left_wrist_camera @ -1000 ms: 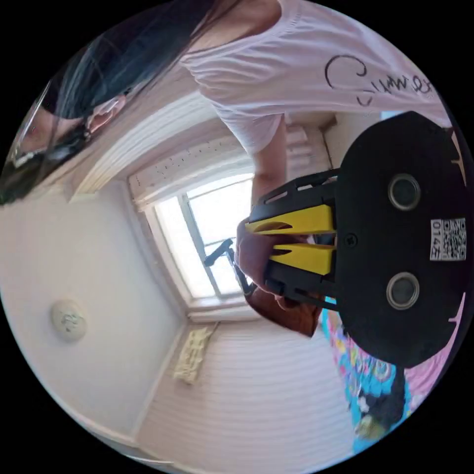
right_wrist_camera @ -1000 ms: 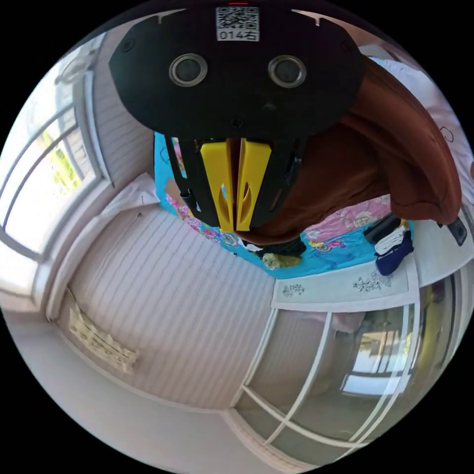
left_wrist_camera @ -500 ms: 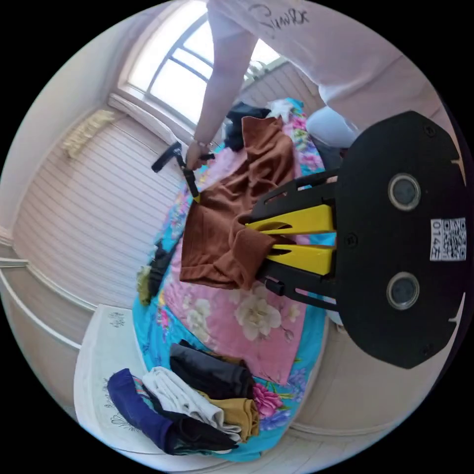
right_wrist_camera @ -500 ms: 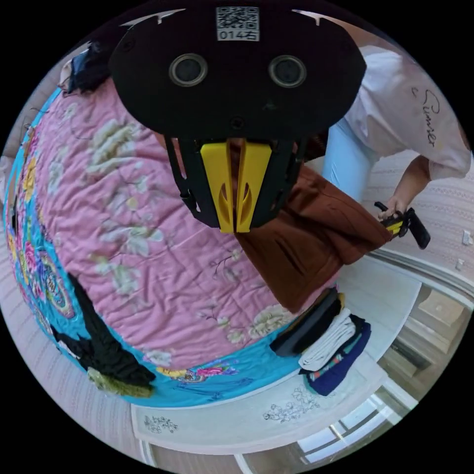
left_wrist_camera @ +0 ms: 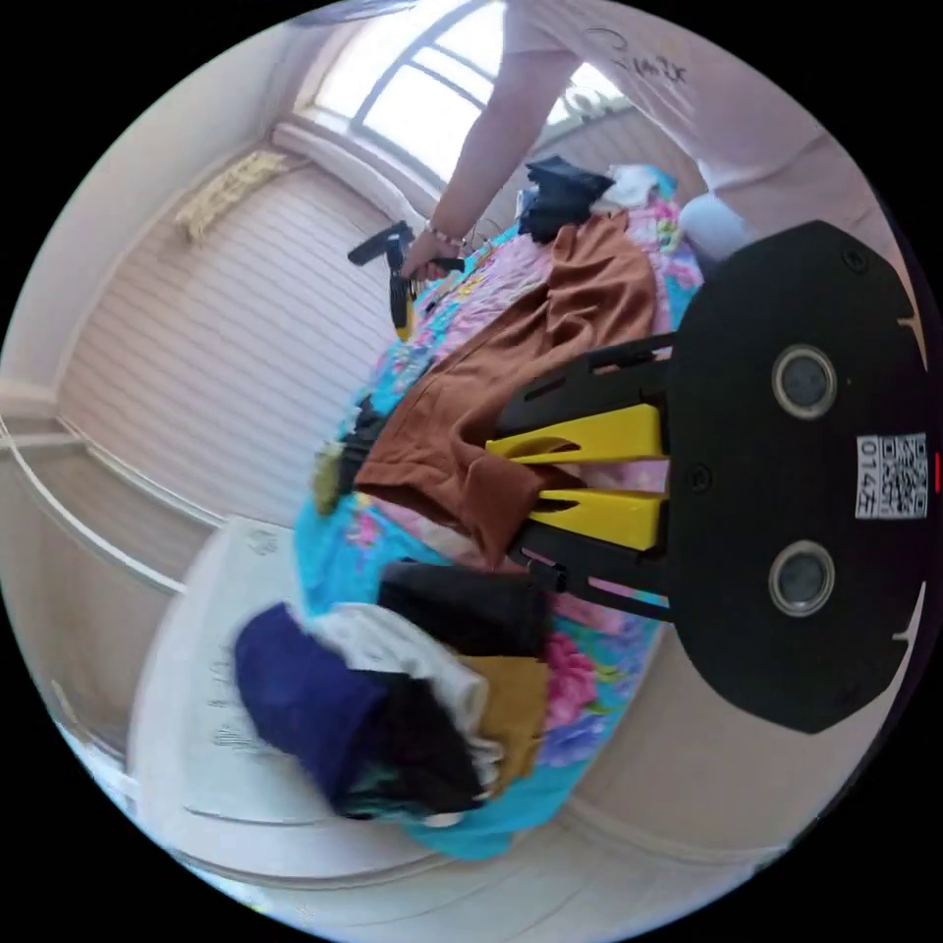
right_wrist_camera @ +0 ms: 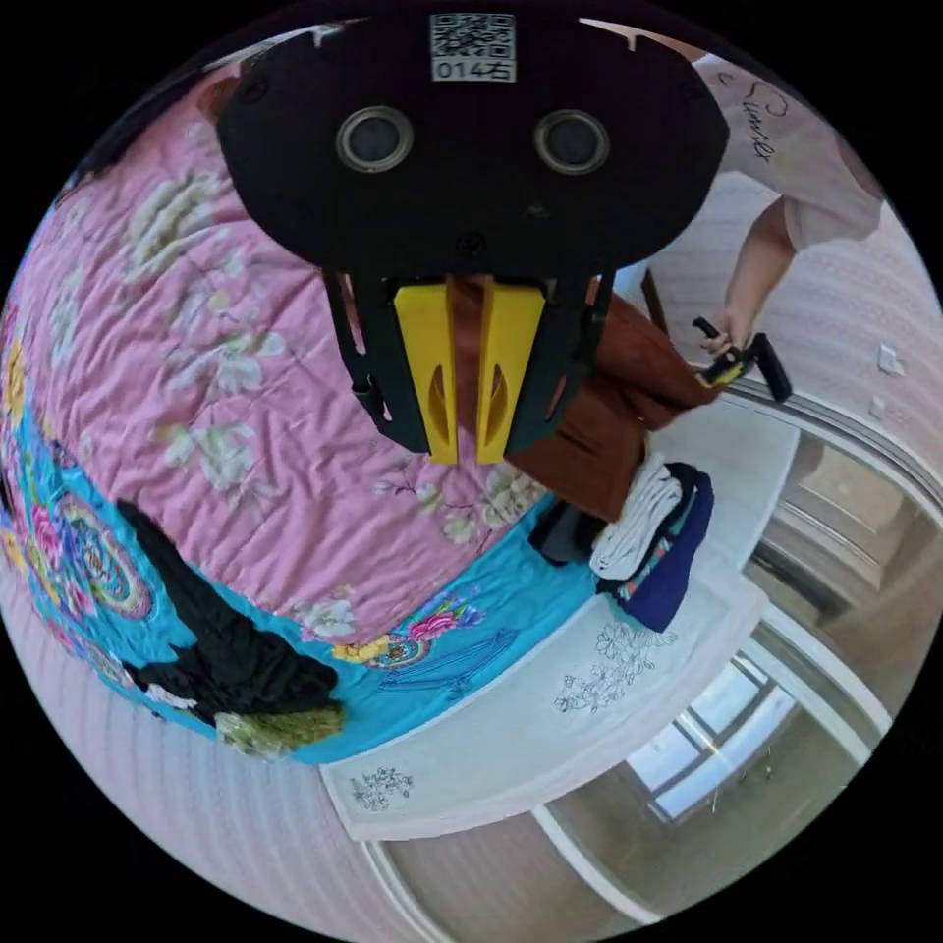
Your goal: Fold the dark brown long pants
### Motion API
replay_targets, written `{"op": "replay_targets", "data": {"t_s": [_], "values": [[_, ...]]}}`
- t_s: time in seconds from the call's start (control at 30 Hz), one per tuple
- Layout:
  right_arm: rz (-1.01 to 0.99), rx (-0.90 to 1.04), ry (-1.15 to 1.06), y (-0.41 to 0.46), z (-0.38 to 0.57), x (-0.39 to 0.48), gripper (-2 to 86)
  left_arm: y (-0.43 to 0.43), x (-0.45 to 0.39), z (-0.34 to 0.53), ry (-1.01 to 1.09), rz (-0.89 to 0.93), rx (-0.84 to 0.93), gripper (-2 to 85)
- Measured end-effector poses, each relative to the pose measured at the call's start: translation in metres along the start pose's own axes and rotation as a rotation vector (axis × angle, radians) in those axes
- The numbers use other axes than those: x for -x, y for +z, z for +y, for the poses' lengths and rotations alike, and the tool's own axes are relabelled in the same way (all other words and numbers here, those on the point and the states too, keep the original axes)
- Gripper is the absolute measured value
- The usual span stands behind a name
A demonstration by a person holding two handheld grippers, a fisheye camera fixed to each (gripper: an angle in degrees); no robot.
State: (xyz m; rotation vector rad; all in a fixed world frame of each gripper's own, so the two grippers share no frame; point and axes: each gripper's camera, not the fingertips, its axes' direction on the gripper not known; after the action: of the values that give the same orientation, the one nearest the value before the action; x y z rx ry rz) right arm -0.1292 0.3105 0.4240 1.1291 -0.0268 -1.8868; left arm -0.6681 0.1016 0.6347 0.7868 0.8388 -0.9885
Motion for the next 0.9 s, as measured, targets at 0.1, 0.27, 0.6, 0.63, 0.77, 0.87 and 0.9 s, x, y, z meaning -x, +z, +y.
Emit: {"op": "replay_targets", "data": {"t_s": [0.1, 0.27, 0.6, 0.63, 0.77, 0.87, 0.9], "values": [[-0.124, -0.025, -0.015, -0.001, 0.076, -0.010, 1.0, 0.030, 0.036, 0.018, -0.155, 0.028, 0.221, 6.0], [0.108, -0.104, -0.005, -0.058, 0.281, -0.031, 1.0, 0.010, 0.004, 0.046, -0.046, 0.068, 0.120, 7.8], [0.446, -0.188, 0.523, -0.238, 0.545, -0.124, 6.9, 0.052, -0.185, 0.075, 0.518, -0.514, 0.213, 14.0], [0.445, -0.199, 0.522, -0.243, 0.545, -0.126, 7.0, 0.053, -0.183, 0.076, 0.488, -0.507, 0.219, 13.8], [0.476, -0.216, 0.525, -0.261, 0.527, -0.148, 8.8, 0.037, -0.156, 0.089, 0.246, -0.433, 0.207, 8.4], [0.463, -0.267, 0.562, -0.274, 0.512, -0.170, 12.9, 0.012, -0.162, 0.101, 0.230, -0.371, 0.071, 7.1], [0.480, -0.271, 0.590, -0.277, 0.506, -0.180, 14.1, 0.007, -0.170, 0.103, 0.259, -0.326, 0.006, 6.4]]}}
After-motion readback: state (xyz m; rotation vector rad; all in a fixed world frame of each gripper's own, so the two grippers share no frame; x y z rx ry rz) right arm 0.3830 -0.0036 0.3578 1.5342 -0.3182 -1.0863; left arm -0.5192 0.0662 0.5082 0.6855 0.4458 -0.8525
